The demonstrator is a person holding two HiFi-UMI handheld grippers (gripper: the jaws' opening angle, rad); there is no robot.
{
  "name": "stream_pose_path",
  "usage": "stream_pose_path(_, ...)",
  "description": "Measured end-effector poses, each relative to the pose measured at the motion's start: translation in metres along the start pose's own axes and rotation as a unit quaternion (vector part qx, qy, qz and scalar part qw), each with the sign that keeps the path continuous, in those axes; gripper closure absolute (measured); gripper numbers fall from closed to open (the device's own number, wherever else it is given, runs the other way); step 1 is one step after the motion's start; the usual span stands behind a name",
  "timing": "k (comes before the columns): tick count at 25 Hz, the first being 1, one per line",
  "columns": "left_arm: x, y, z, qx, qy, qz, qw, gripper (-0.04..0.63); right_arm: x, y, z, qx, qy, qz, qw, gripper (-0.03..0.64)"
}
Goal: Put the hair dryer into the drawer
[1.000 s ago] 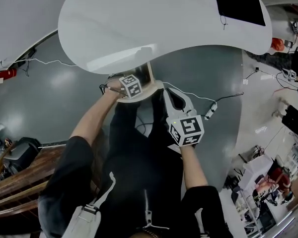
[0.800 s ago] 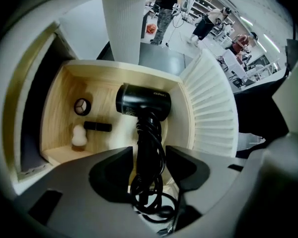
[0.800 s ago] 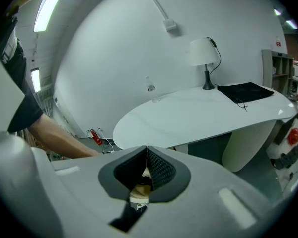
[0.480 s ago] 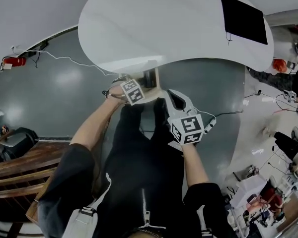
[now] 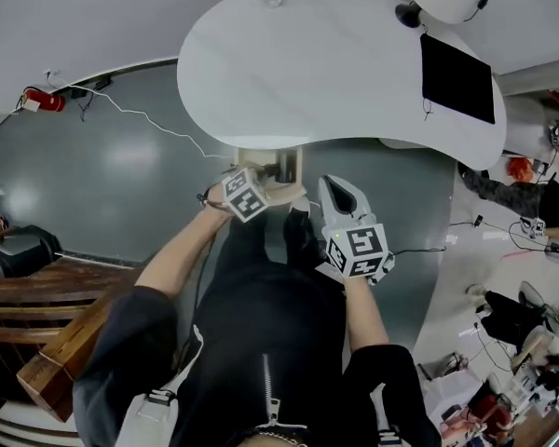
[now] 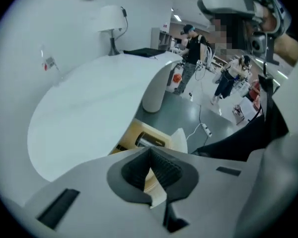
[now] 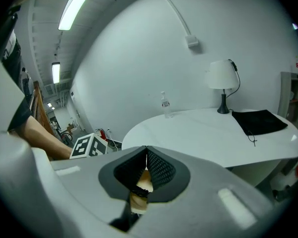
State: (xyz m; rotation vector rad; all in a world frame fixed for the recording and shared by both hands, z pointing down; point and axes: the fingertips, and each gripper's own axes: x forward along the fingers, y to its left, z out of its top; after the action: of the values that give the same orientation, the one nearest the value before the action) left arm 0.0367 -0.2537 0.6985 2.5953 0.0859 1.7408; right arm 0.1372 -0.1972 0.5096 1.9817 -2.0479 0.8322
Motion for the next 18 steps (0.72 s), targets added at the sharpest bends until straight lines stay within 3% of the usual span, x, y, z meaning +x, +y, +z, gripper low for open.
stream_pose_path(5,-0.04,0.001,0.027,-0.055,-0.059,0.026,0.9964,0.58,-0.007,0.003,0.024,0.001,-0.025,0.013,1.0,0.614)
stream_pose_path(10,-0.071,-0.005,0.048,-0.101,-0.116,0.037,0.9874,0.581,-0.007,0.005,0.03,-0.024,-0.025,0.039,0.999,0.614)
stream_pose_path(18,-0.102,-0.022,0.06,-0.118,-0.16,0.066,0.9778,0.58,-0.011,0.009,0.037,-0.037,-0.039,0.071,0.996,0.614)
